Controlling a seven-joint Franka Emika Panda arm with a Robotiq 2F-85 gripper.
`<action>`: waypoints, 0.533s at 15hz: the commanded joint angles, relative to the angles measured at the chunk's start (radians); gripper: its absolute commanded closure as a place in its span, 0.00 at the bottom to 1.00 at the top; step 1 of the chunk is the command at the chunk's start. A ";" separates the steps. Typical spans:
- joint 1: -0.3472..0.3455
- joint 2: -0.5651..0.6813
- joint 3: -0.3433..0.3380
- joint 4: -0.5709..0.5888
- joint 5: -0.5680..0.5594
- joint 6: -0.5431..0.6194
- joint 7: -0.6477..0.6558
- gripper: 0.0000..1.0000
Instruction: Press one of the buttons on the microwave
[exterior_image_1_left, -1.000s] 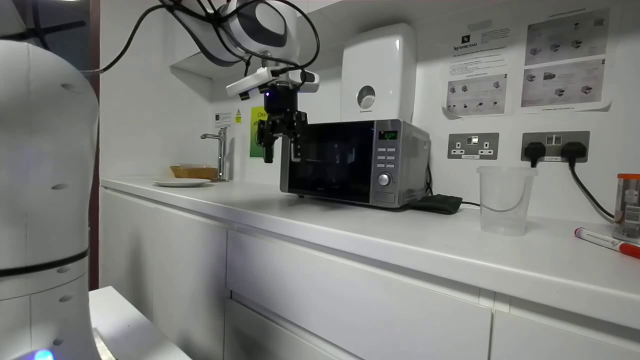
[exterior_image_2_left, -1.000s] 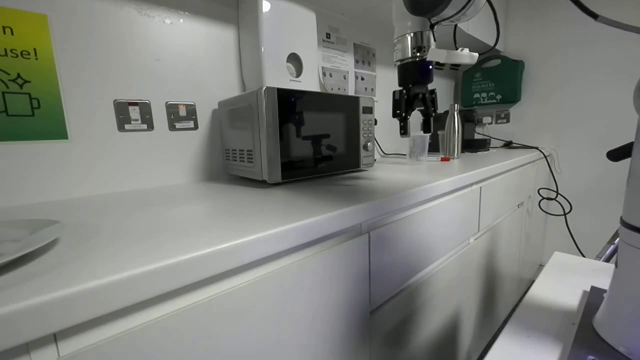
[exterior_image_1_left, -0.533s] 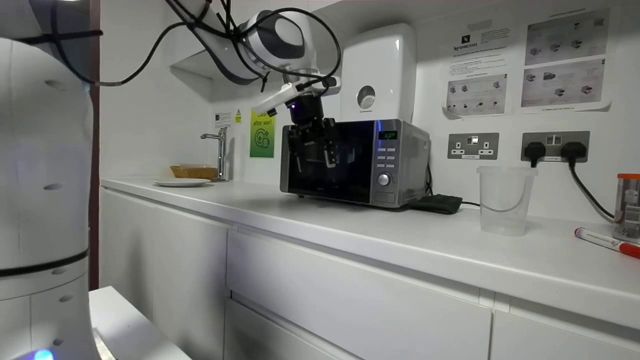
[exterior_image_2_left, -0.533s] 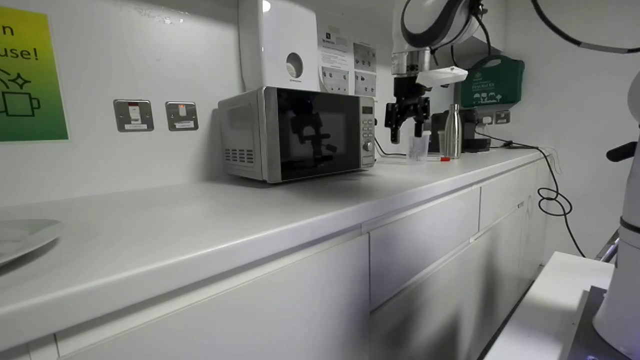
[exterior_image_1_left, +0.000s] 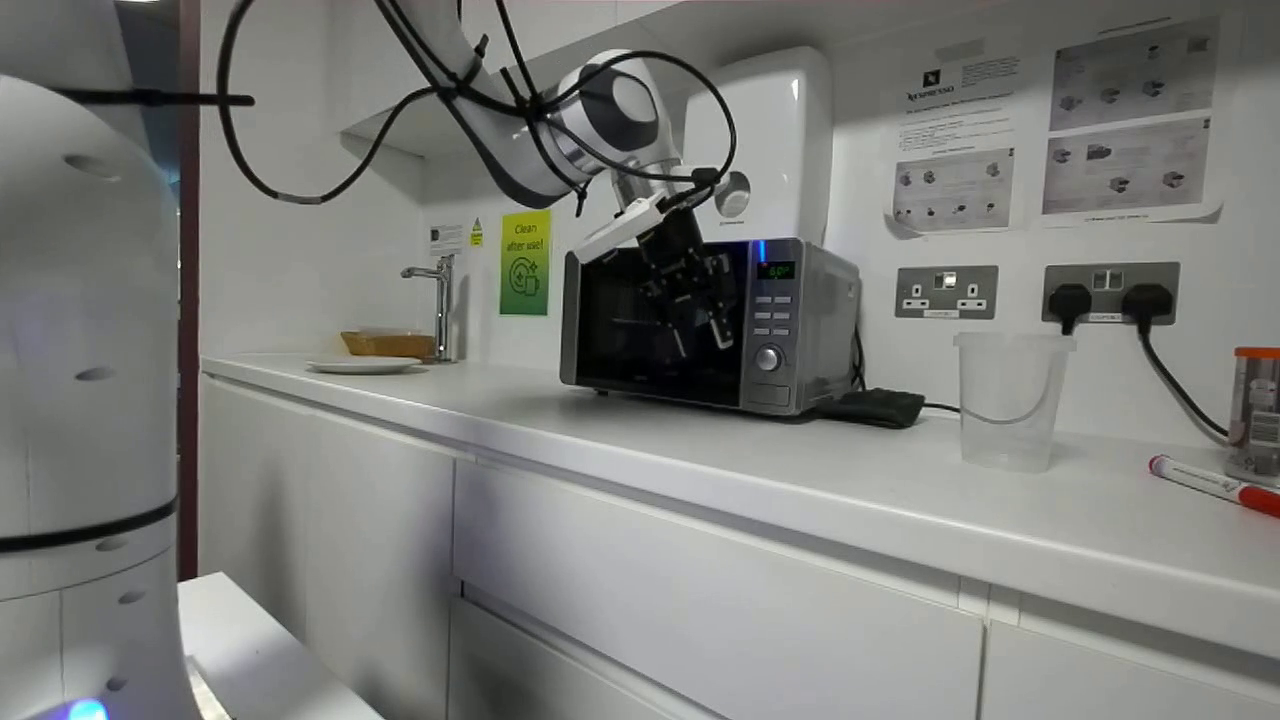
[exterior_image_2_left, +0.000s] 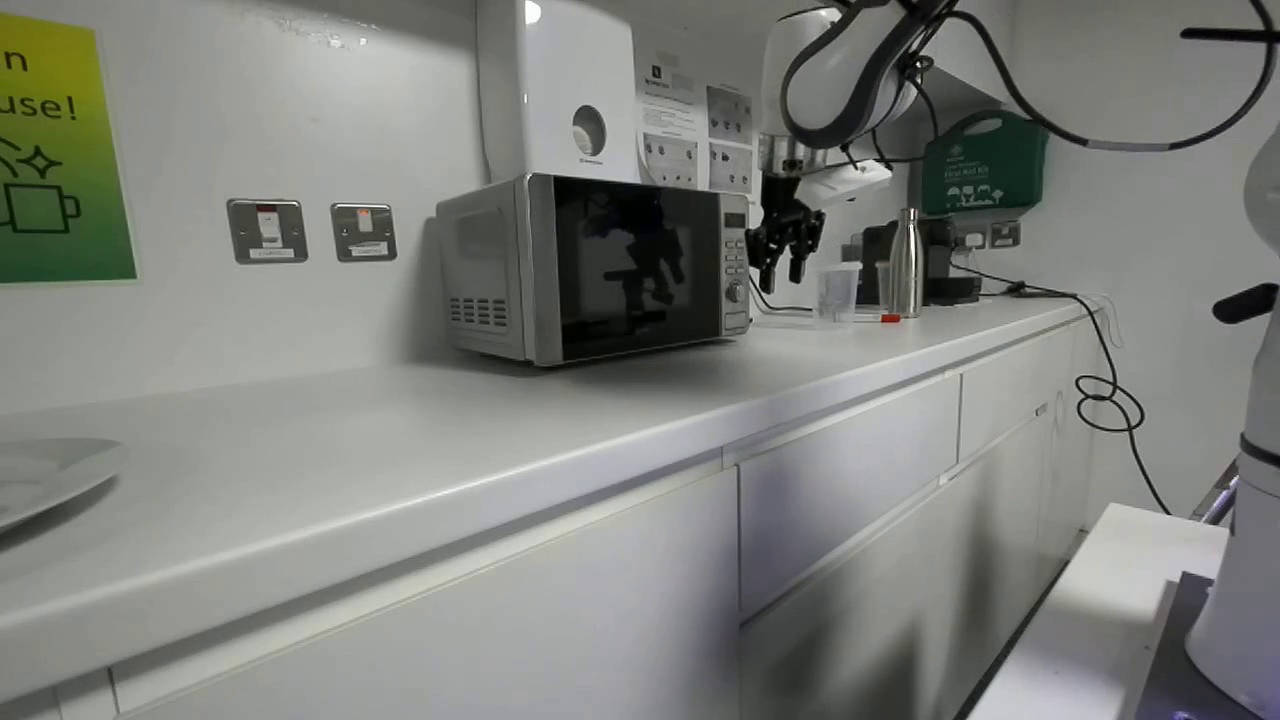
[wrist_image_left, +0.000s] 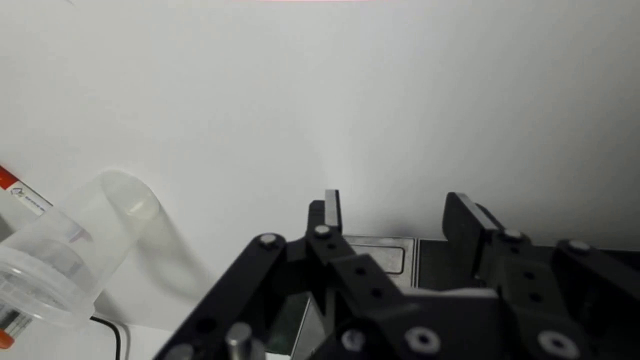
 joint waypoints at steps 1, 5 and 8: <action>-0.009 0.064 0.005 0.081 -0.086 0.024 0.065 0.71; 0.001 0.102 0.001 0.163 -0.139 0.018 0.105 1.00; 0.009 0.135 -0.004 0.223 -0.149 0.012 0.124 1.00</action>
